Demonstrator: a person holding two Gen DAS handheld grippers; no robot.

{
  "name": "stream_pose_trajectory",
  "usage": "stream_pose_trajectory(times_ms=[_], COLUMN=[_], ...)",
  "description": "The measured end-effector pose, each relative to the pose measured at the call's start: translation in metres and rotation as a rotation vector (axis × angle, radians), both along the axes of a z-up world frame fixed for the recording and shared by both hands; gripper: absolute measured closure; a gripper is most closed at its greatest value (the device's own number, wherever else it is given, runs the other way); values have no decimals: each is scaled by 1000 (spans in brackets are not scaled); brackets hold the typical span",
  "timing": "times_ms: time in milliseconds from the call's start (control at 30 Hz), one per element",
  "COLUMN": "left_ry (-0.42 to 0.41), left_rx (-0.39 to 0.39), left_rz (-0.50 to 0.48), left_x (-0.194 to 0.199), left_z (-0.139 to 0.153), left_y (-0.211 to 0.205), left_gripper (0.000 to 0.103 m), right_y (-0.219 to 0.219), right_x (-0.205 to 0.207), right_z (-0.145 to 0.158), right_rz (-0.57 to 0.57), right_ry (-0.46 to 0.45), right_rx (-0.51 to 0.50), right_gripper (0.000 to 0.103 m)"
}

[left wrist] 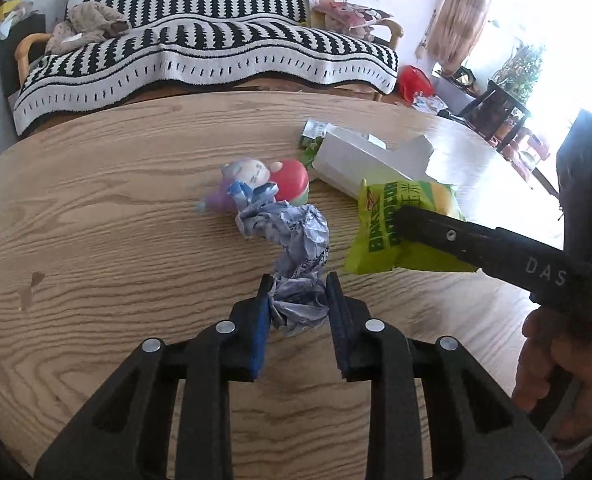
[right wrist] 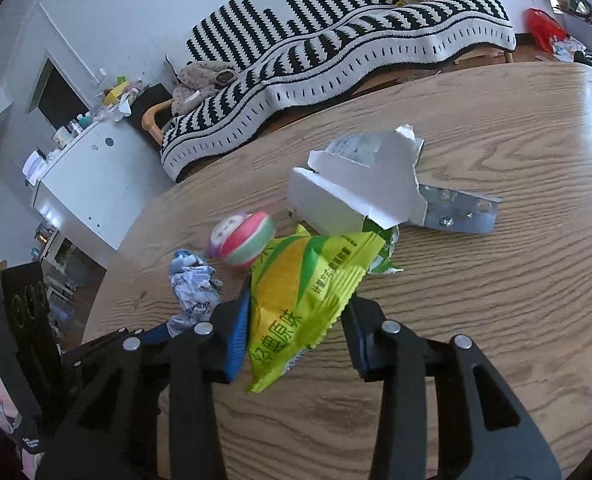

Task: Collect trash
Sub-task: 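Grasp the crumpled silver wrapper with the left tool while the right tool grasps the yellow snack bag, then carry the wrapper and snack bag over the bin and open both tools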

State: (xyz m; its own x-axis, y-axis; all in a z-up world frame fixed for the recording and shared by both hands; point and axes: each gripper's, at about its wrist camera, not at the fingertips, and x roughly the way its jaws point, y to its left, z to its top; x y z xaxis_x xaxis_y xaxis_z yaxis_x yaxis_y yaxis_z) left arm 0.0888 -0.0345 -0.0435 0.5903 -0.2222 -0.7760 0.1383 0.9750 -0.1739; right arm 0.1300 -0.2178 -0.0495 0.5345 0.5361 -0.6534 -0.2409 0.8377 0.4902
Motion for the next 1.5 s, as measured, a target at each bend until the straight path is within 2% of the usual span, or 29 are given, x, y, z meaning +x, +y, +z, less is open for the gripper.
stream_pose_trajectory(times_ms=[367,567,667,767,1000,1133,1233,1367,1500], left_ry=[0,-29,-51,-46,-37,65,128,276,411], left_rx=[14,4,6,-19,-60,-129,-109,-82,-50], left_rz=[25,15,-25,-92,-332,-473,-544,-598,-610], left_x=[-11,-20,-35,-53,-104,-130,-148,-167,-177], left_z=[9,27,41,51,66,49,28,-26,-77], left_y=[3,-8,-31,-66,-177,-248,-293,-348,-362], left_gripper=[77,77,77,77,77,77,77,77,77], right_y=[-2,-18,-46,-86,-225,-298,-337,-361,-369], right_x=[-9,-25,-53,-85,-184,-237,-271,-291,-288], right_z=[9,26,40,47,62,52,31,-13,-56], right_rz=[-2,-28,-81,-139,-363,-500,-586,-627,-620], right_ry=[-8,-55,-92,-113,-122,-83,-16,99,213], right_rx=[-31,-5,17,-9,-72,-109,-119,-116,-84], right_gripper=[63,63,63,63,63,63,63,63,63])
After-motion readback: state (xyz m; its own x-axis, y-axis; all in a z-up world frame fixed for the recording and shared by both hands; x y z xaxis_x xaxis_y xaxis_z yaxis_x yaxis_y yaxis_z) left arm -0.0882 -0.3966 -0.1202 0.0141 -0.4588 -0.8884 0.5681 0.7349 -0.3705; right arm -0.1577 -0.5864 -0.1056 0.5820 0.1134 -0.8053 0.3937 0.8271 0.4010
